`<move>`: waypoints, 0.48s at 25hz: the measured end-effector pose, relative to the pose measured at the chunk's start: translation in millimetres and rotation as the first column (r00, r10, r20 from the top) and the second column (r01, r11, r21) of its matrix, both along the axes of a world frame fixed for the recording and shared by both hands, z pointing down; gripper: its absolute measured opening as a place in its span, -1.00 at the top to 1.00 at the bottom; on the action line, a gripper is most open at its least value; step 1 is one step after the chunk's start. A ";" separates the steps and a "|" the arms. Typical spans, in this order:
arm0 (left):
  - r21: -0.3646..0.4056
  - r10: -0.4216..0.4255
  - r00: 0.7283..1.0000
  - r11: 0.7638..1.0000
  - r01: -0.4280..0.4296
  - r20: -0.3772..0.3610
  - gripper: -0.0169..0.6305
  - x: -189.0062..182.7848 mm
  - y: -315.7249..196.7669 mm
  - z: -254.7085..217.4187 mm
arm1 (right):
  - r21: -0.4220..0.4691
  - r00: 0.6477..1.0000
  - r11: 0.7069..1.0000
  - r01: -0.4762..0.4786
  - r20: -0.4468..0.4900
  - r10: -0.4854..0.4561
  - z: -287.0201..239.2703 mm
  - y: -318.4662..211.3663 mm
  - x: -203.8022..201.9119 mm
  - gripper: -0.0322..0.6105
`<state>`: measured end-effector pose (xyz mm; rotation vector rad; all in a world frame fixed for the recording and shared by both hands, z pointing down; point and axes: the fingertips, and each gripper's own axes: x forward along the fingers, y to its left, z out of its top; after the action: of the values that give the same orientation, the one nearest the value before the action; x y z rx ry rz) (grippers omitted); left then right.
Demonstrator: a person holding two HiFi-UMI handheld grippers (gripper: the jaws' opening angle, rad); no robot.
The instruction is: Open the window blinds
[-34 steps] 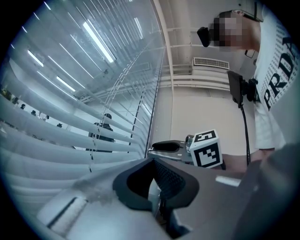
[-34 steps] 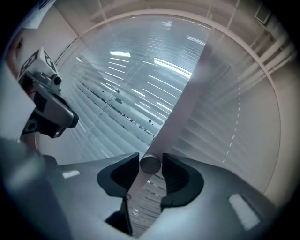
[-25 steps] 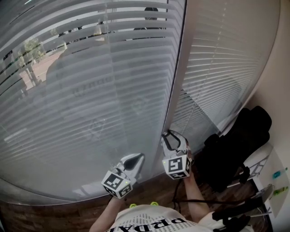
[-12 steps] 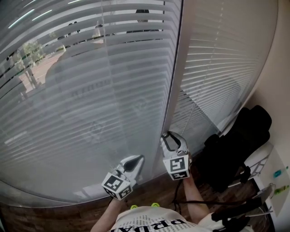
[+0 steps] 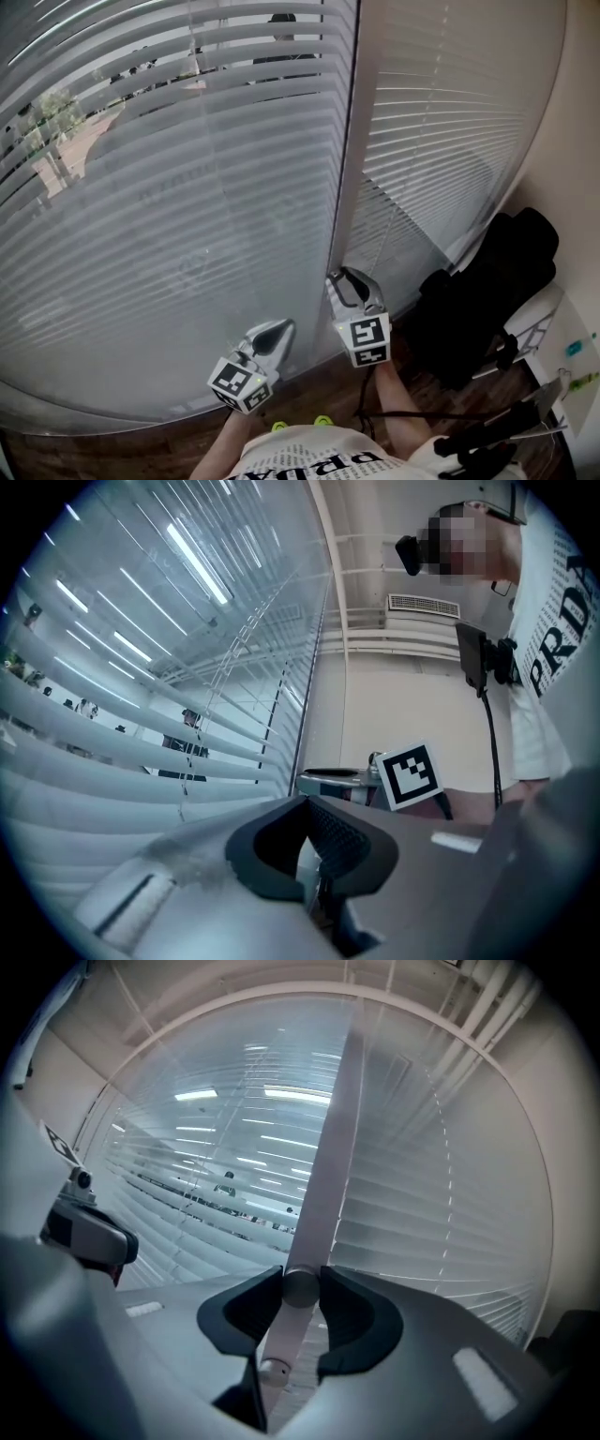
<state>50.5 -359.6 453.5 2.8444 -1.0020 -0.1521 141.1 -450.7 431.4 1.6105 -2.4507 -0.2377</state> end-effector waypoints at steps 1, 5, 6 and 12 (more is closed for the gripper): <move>0.001 0.001 1.000 1.000 -0.001 0.000 0.97 0.2 0.1 -0.1 | -0.004 1.000 1.000 0.000 0.014 0.000 -0.1 -0.3 0.3 0.48; 0.002 0.006 1.000 1.000 -0.006 0.001 0.97 1.2 0.8 -0.5 | -0.030 0.992 1.000 0.002 0.125 0.002 -0.3 -1.8 4.8 0.48; 0.003 0.006 1.000 1.000 -0.006 0.002 0.97 1.2 1.0 -0.4 | -0.038 0.988 0.999 0.006 0.153 0.000 -0.1 -2.0 5.6 0.48; 0.003 0.011 1.000 1.000 -0.011 0.002 0.97 1.6 0.8 -0.2 | -0.050 0.982 0.999 0.008 0.190 0.002 1.2 -2.6 6.3 0.48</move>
<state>52.1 -358.8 453.3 2.8528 -0.9867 -0.1494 147.4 -453.3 432.6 1.6792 -2.5753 -0.0228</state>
